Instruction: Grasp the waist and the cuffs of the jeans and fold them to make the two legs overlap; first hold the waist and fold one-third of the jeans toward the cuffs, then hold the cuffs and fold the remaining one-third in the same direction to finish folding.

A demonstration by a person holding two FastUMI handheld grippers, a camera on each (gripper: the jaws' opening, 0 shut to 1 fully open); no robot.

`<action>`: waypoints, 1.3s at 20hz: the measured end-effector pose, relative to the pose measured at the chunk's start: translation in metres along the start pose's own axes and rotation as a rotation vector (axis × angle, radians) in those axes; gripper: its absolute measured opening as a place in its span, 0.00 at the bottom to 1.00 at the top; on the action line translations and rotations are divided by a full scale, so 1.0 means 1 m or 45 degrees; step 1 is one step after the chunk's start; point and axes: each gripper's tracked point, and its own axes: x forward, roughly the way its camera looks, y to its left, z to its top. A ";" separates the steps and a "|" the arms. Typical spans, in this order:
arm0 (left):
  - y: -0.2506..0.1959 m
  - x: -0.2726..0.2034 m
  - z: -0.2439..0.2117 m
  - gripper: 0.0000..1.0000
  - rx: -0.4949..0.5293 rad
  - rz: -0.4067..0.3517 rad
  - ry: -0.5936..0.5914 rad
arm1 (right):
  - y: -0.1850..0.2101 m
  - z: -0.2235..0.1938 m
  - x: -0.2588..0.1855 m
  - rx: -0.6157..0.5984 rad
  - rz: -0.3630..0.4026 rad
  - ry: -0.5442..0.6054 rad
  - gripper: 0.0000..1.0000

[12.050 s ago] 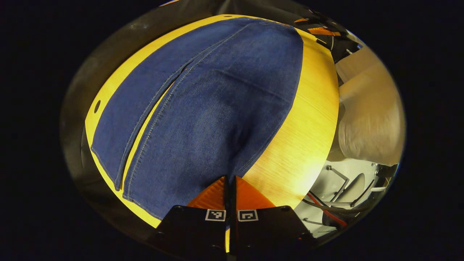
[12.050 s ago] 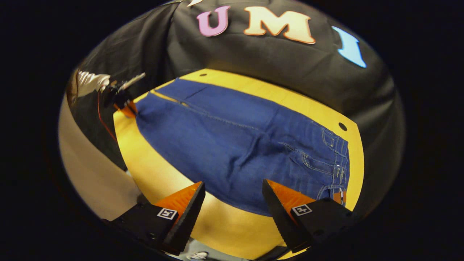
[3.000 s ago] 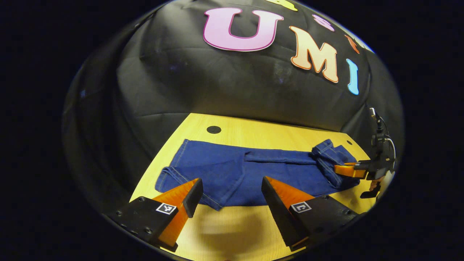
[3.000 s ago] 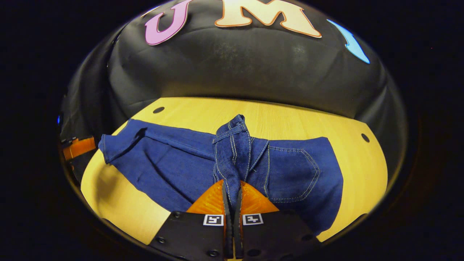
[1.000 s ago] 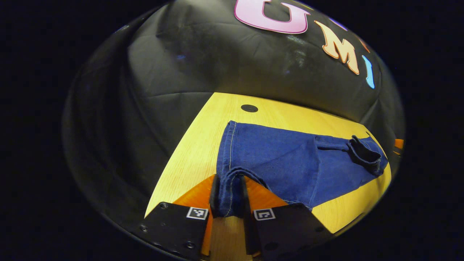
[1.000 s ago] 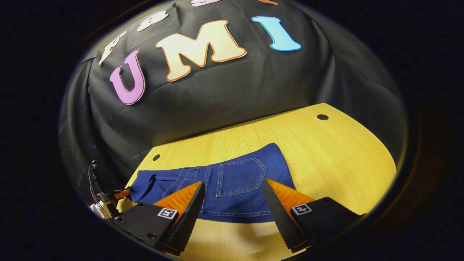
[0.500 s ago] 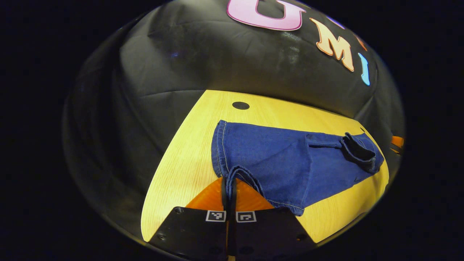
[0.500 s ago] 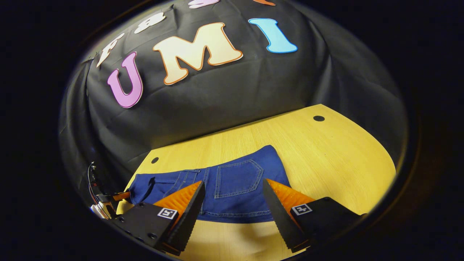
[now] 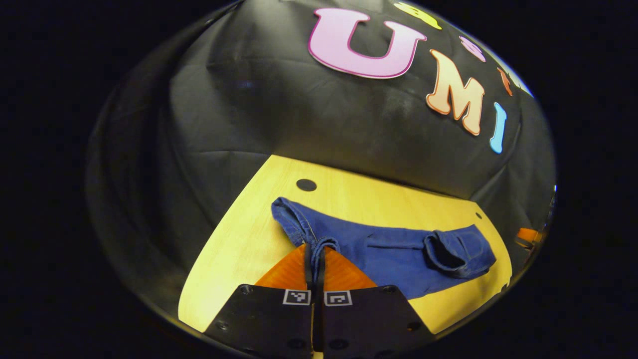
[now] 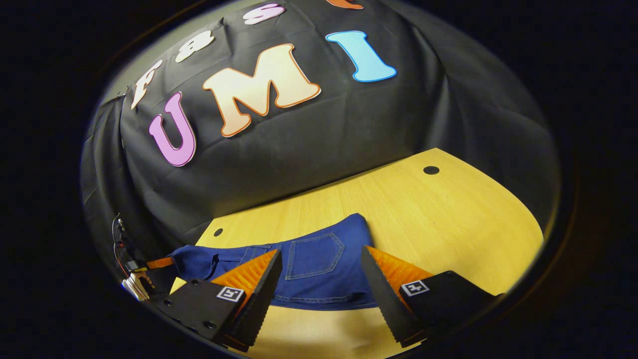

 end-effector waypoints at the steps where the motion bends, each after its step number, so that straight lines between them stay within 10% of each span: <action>1: -0.016 -0.002 0.009 0.00 -0.001 -0.001 -0.018 | -0.009 0.006 -0.002 0.005 0.013 0.009 0.98; 15: -0.313 0.025 0.079 0.00 0.339 -0.158 -0.013 | -0.110 0.047 -0.025 0.057 0.114 0.000 0.98; 26: -0.466 0.067 -0.004 0.00 0.353 -0.249 0.107 | -0.132 0.020 -0.037 0.126 0.122 0.045 0.98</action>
